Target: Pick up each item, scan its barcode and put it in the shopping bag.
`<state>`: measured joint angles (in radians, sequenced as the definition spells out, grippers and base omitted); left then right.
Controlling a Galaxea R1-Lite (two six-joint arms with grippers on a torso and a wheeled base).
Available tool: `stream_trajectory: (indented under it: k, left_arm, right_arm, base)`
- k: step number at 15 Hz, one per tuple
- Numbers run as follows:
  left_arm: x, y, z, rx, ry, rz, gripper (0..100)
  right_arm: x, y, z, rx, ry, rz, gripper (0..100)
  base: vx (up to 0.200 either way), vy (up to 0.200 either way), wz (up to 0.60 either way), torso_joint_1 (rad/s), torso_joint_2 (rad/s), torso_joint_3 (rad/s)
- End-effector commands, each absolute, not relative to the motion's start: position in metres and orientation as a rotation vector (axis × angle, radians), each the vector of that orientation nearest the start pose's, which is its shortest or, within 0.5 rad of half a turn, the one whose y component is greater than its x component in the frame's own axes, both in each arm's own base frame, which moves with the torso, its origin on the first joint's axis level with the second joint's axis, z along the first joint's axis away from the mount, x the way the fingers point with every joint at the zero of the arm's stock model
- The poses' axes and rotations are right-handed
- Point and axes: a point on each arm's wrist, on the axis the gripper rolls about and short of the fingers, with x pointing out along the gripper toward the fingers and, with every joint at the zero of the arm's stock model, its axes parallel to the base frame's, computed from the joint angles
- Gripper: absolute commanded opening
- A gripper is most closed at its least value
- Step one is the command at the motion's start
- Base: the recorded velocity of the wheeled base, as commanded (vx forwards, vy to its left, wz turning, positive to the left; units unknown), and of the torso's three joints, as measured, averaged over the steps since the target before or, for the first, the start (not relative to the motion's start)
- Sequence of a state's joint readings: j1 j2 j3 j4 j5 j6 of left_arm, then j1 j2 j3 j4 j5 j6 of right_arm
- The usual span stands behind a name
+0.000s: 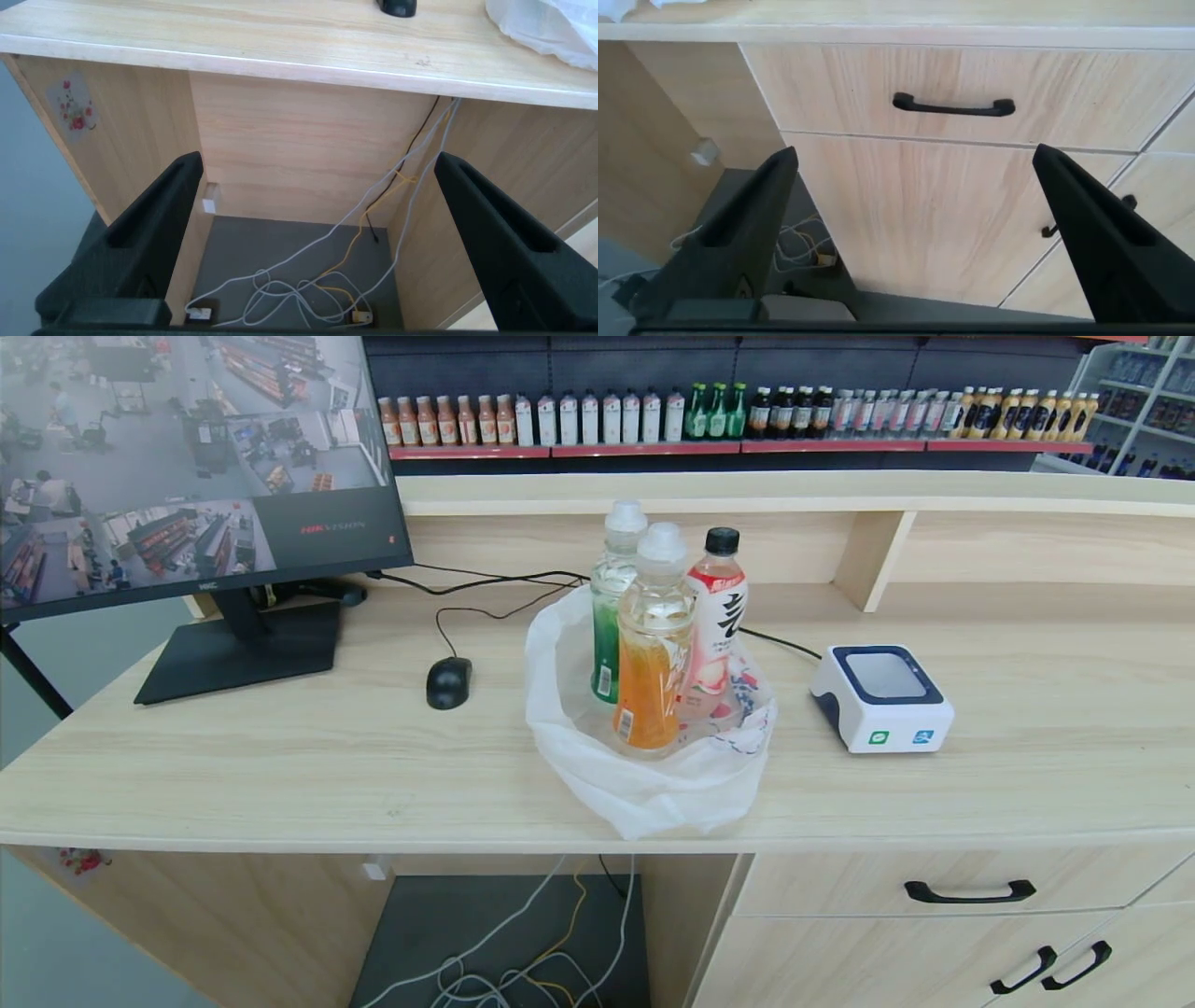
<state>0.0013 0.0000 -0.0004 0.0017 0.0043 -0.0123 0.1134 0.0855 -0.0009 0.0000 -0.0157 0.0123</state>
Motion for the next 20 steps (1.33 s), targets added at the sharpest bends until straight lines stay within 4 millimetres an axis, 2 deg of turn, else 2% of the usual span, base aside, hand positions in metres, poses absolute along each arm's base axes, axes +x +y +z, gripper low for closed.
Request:
stream_trajectory:
  k: [1, 4, 6, 10, 16, 20]
  left_arm:
    - [-0.0228, 0.0001, 0.0753, -0.014, 0.001, 0.006, 100]
    - [-0.0229, 0.0000, 0.0757, -0.012, 0.000, 0.005, 100]
    - [-0.0228, 0.0001, 0.0753, -0.012, 0.001, 0.006, 100]
    - [-0.0228, 0.0000, 0.0753, -0.015, 0.001, 0.005, 100]
    - [-0.0228, 0.0001, 0.0753, -0.011, 0.002, 0.006, 100]
    - [-0.0229, 0.0001, 0.0757, -0.012, 0.000, 0.006, 100]
  right_arm:
    - [-0.0155, -0.0022, 0.0774, -0.008, 0.096, 0.087, 100]
    - [-0.0145, -0.0013, 0.0778, -0.015, 0.109, 0.028, 100]
    - [-0.0187, -0.0003, 0.0769, -0.008, 0.055, -0.037, 100]
    - [-0.0229, -0.0004, 0.0759, 0.015, -0.002, -0.021, 100]
    - [-0.0229, -0.0004, 0.0759, 0.011, -0.002, -0.018, 100]
    - [-0.0229, -0.0004, 0.0759, 0.012, -0.002, -0.018, 100]
  base:
    - [0.000, 0.000, 0.00, 0.000, 0.00, 0.000]
    - [0.000, 0.000, 0.00, 0.000, 0.00, 0.000]
    - [0.000, 0.000, 0.00, 0.000, 0.00, 0.000]
    - [0.000, 0.000, 0.00, 0.000, 0.00, 0.000]
    - [-0.200, 0.000, 0.00, 0.003, 0.00, -0.001]
    - [0.000, 0.000, 0.00, 0.000, 0.00, 0.000]
